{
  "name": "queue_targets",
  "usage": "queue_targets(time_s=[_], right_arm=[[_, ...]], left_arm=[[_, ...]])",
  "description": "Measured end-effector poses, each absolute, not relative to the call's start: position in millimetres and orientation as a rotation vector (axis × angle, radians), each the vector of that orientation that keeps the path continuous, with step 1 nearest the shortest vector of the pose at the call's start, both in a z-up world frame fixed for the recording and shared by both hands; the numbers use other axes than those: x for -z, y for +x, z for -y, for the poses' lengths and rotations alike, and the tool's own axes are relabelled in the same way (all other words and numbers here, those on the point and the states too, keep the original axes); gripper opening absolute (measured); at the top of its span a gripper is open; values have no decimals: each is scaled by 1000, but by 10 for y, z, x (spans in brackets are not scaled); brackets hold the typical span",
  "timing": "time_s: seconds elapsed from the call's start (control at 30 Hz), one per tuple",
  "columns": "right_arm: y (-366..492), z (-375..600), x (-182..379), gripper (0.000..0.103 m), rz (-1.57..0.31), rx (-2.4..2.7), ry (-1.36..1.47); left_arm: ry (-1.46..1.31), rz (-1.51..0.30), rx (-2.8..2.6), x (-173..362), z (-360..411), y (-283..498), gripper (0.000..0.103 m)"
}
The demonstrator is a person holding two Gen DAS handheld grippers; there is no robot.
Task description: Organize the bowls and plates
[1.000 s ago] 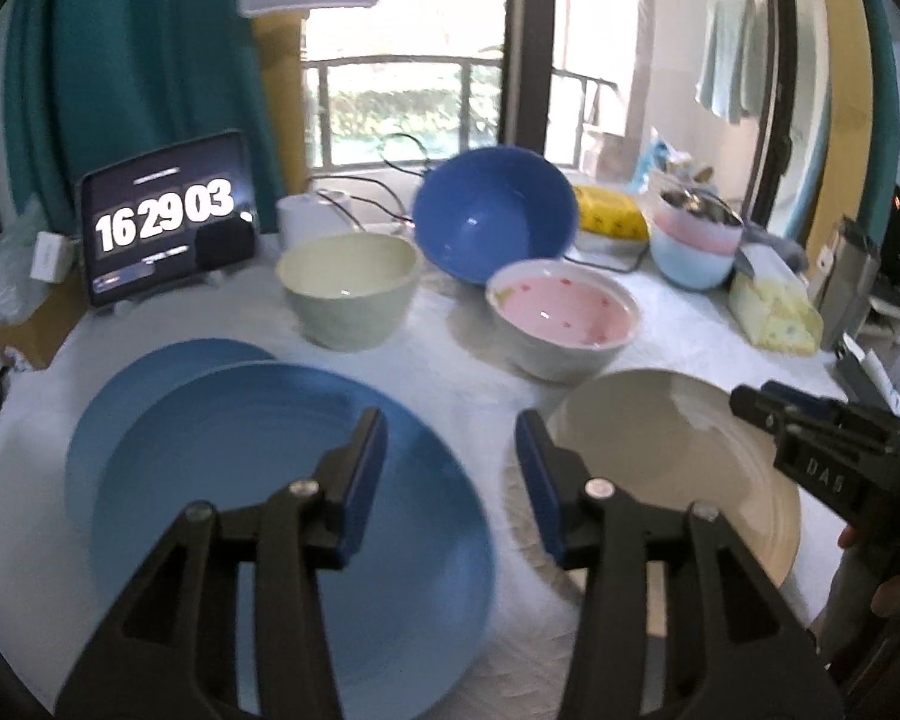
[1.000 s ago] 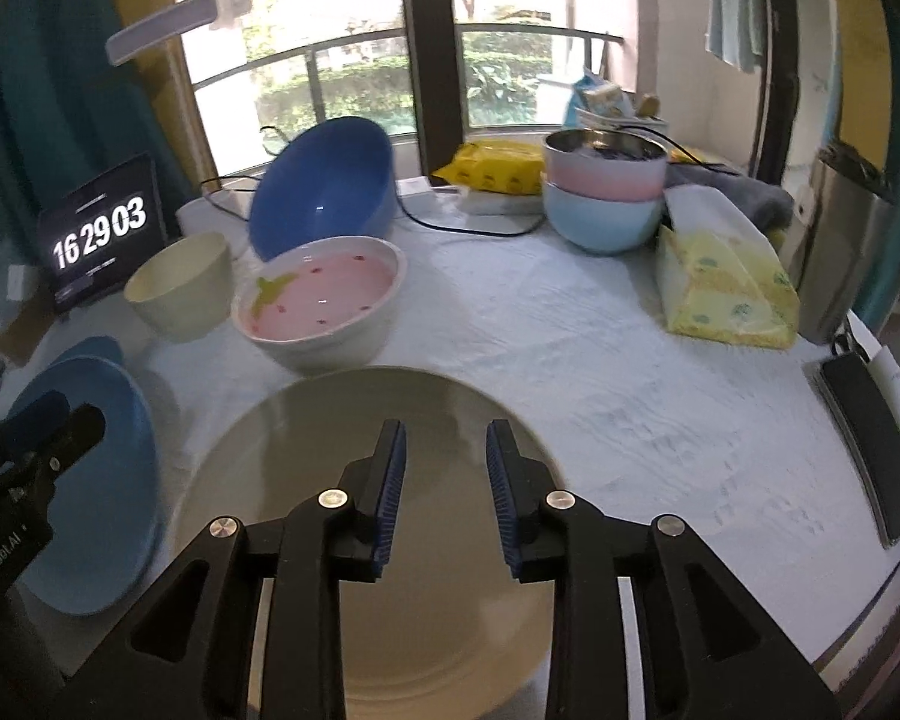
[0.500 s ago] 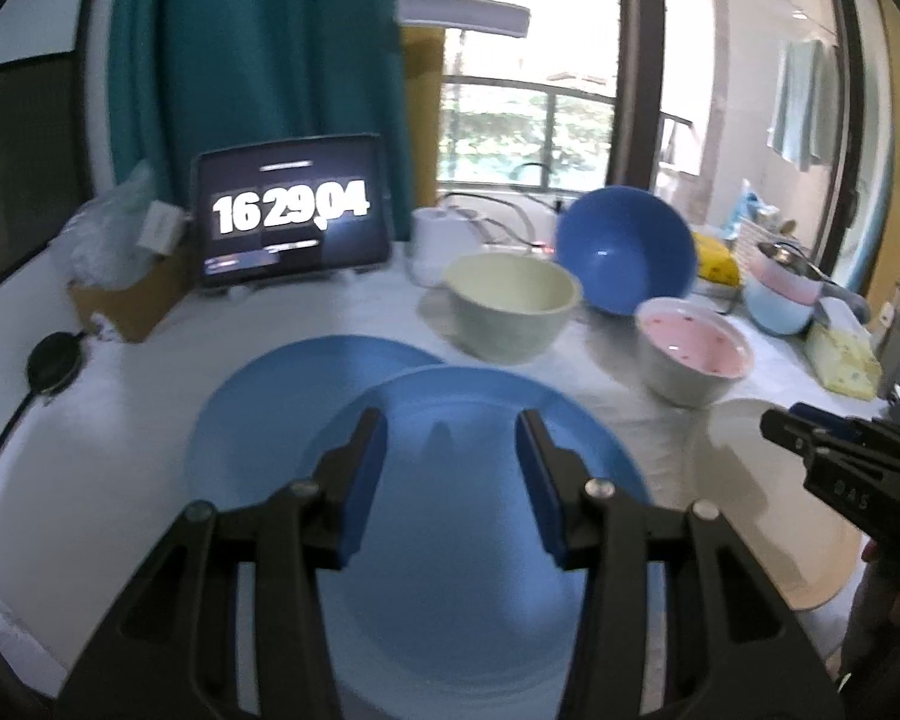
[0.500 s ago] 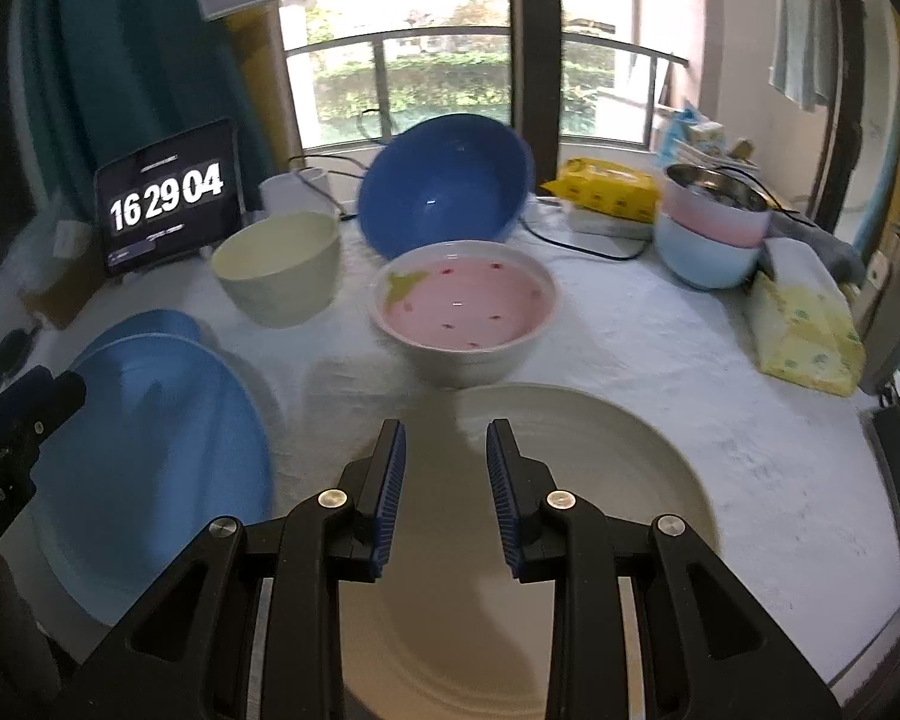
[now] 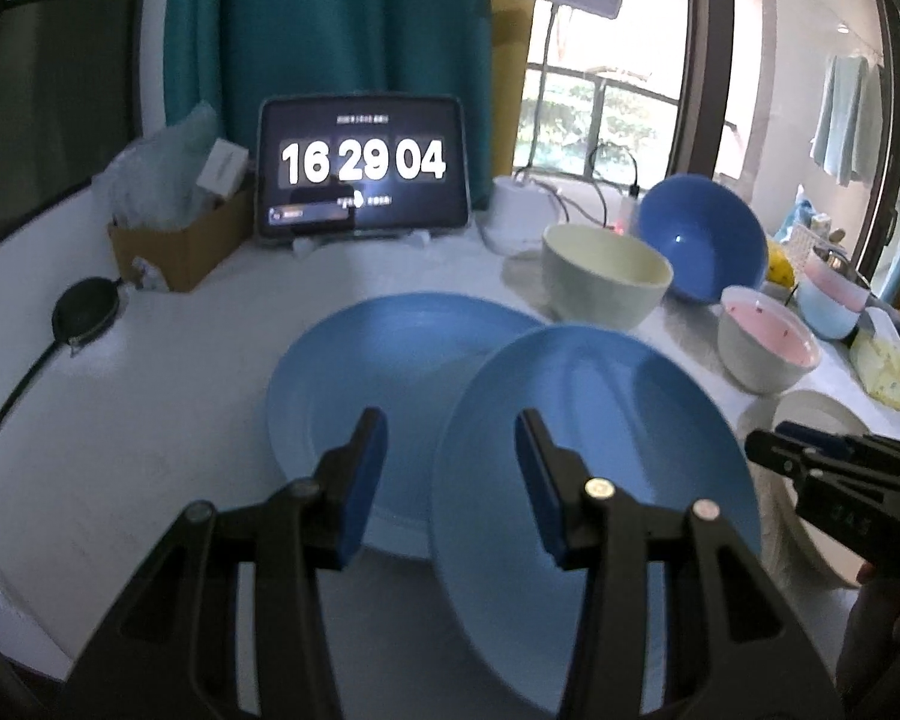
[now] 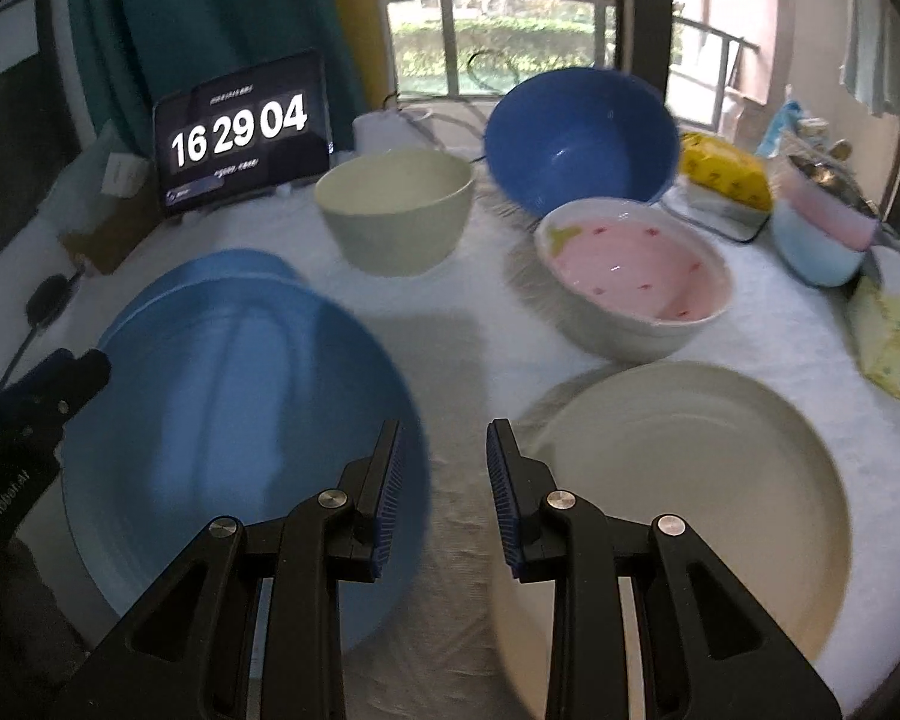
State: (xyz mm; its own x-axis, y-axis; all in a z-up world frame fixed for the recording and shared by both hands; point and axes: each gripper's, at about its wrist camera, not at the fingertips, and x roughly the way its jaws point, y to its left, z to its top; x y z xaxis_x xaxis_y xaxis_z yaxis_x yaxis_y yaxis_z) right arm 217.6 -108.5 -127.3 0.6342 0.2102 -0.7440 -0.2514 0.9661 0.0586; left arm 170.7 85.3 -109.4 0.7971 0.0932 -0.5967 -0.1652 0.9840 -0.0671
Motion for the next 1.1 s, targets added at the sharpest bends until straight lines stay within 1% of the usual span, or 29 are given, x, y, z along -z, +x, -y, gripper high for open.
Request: queue_targets(time_s=[0.4,0.6,0.63,0.73,0.93,1.1], right_arm=[[2290,956,1468,31,-936,-262,-57],[2277,922,1519,31,-949,-275,-61],[2269,920,1521,28,-944,-272,-66],[2236,916,1505,19,-923,-274,-82],[2179,947,1458,17,-902,-283,-77],[2128,1015,1370,17,-877,-289,-51]], left_arm=[[-103,-696,-160,1271,-855,1786,46],[-80,-686,-144,1287,-823,1770,45],[-75,-688,-137,1288,-810,1770,45],[-65,-694,-110,1294,-763,1761,39],[-65,-695,-116,1272,-758,1726,37],[-60,-683,-116,1209,-712,1693,37]])
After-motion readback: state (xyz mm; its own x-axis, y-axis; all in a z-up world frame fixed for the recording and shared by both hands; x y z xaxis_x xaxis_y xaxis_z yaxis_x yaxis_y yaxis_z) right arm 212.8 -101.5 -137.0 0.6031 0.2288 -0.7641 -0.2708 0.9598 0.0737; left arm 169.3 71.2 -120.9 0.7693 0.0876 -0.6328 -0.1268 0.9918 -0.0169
